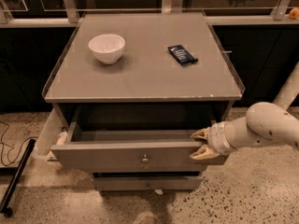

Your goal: Open top drawer

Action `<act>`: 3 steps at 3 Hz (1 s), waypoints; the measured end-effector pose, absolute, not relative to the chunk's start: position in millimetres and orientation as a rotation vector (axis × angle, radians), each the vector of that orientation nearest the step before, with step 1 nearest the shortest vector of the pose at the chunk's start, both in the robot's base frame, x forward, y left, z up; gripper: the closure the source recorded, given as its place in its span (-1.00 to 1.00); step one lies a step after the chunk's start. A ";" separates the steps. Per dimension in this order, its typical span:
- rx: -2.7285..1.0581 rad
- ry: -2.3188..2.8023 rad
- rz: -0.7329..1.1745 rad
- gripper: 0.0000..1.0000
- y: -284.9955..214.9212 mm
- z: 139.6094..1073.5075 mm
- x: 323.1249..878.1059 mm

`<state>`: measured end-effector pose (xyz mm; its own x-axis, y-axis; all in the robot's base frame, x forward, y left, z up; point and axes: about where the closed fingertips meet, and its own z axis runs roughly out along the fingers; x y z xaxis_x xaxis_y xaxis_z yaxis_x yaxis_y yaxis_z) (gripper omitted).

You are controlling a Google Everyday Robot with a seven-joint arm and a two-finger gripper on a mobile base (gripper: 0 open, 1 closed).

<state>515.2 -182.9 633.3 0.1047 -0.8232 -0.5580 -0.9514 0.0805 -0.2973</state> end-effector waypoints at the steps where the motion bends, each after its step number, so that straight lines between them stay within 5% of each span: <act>1: -1.756 1.714 0.251 1.00 -178.1 642.6 508.3; 3: -1.717 1.756 0.274 1.00 -186.4 637.9 469.1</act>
Offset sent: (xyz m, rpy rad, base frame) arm -0.2552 -0.0511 -0.0061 0.0726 0.1437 -0.1629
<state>469.1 -186.4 637.9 0.0779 -0.8117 -0.5788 -0.9495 0.1166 -0.2914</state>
